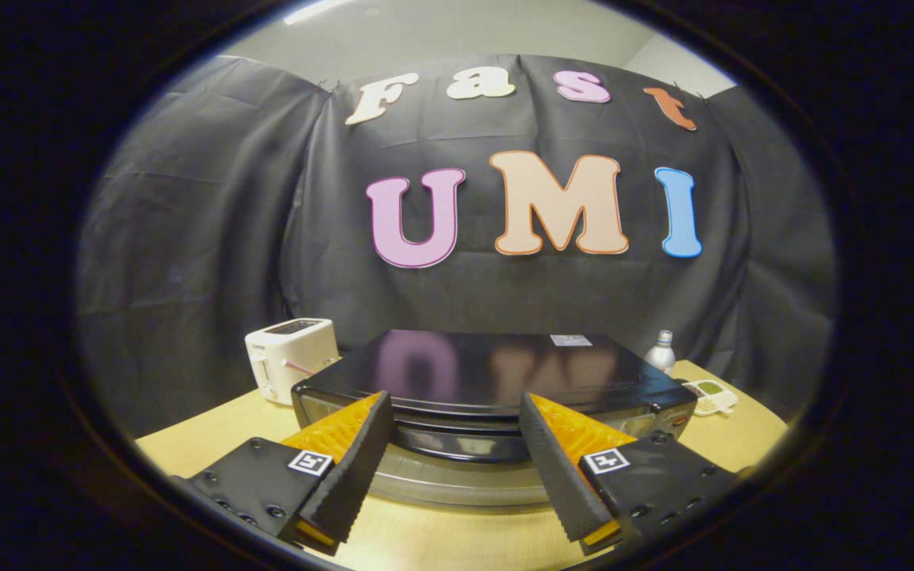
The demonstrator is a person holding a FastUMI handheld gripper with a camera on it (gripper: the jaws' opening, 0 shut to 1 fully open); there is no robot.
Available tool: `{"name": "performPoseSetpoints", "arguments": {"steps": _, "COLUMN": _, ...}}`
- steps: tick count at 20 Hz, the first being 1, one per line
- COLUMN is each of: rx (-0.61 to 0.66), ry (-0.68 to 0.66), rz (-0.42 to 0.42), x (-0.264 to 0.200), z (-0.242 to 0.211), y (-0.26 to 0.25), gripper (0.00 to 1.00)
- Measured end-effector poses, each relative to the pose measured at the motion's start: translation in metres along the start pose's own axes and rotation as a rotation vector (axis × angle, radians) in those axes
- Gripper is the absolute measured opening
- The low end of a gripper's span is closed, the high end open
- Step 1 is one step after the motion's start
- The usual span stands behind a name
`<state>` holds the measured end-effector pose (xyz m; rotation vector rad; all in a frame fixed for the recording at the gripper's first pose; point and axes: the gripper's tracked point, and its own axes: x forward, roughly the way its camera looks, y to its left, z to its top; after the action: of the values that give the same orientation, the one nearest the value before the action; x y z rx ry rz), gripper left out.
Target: Open the toaster oven, put the food inside, and close the toaster oven door.
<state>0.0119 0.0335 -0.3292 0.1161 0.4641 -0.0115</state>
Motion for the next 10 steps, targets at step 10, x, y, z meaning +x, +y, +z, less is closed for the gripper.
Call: {"name": "performPoseSetpoints", "arguments": {"steps": 10, "rx": -0.001, "ry": -0.014, "rz": 0.000, "x": -0.019, "z": -0.006, "y": 0.002, "gripper": 0.99}}
